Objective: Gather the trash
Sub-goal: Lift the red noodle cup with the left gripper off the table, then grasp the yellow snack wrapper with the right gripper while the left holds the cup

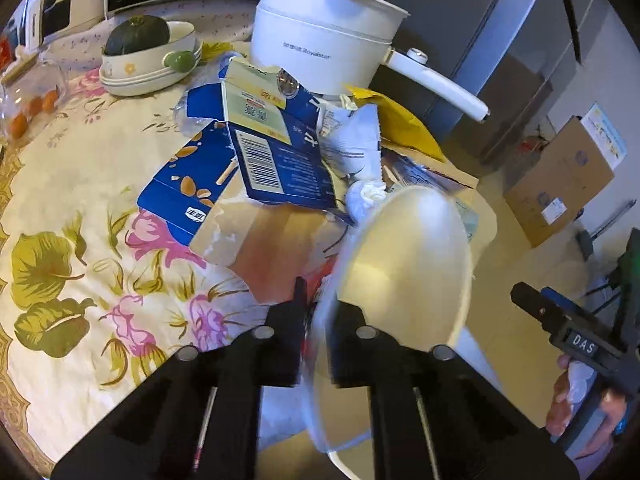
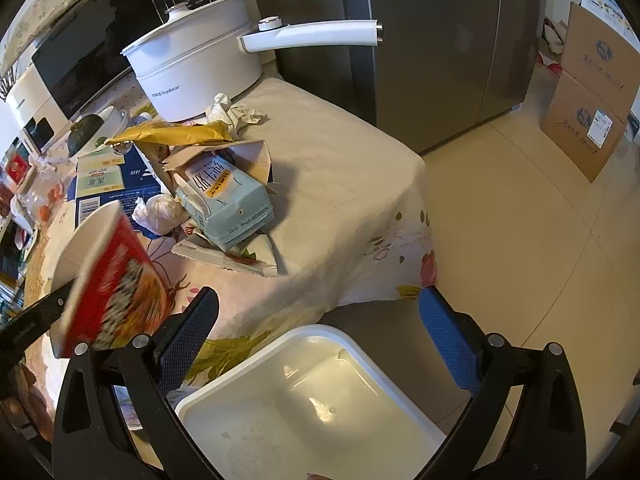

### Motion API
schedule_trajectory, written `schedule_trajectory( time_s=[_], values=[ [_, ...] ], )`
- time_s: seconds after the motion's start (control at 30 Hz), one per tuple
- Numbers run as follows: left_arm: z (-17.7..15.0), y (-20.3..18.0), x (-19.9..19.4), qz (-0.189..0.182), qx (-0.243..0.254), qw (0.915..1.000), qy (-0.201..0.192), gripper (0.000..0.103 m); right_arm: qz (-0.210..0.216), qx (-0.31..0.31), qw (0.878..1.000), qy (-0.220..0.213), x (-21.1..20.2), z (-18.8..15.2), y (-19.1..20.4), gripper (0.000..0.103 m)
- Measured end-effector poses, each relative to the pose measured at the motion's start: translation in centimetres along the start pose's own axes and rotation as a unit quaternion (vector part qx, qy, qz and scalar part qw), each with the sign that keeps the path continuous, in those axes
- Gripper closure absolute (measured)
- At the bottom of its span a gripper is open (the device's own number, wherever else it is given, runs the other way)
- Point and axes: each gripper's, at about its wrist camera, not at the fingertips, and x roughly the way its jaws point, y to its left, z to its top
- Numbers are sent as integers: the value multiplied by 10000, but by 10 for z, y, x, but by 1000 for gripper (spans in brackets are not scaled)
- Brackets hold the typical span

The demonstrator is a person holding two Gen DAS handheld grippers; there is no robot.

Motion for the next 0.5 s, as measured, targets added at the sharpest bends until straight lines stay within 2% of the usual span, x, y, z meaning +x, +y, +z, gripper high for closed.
schedule_trajectory(
  time_s=[0.13,0.27,0.37,0.5],
  values=[
    [3,1,-27,-343,-37,9985,-434,100,49,5,10000,-15,-1,0,3,7],
    [10,15,-57,-899,-371,9920,-803,100,121,-117,9999,11,1,2,13,7],
    [16,42,-82,-1317,-865,9802,-1202,100,120,-259,9996,-69,0,10,23,7],
    [23,79,-95,-1551,-1427,9665,-1467,100,100,-615,9971,-430,-4,33,45,7]
  ],
)
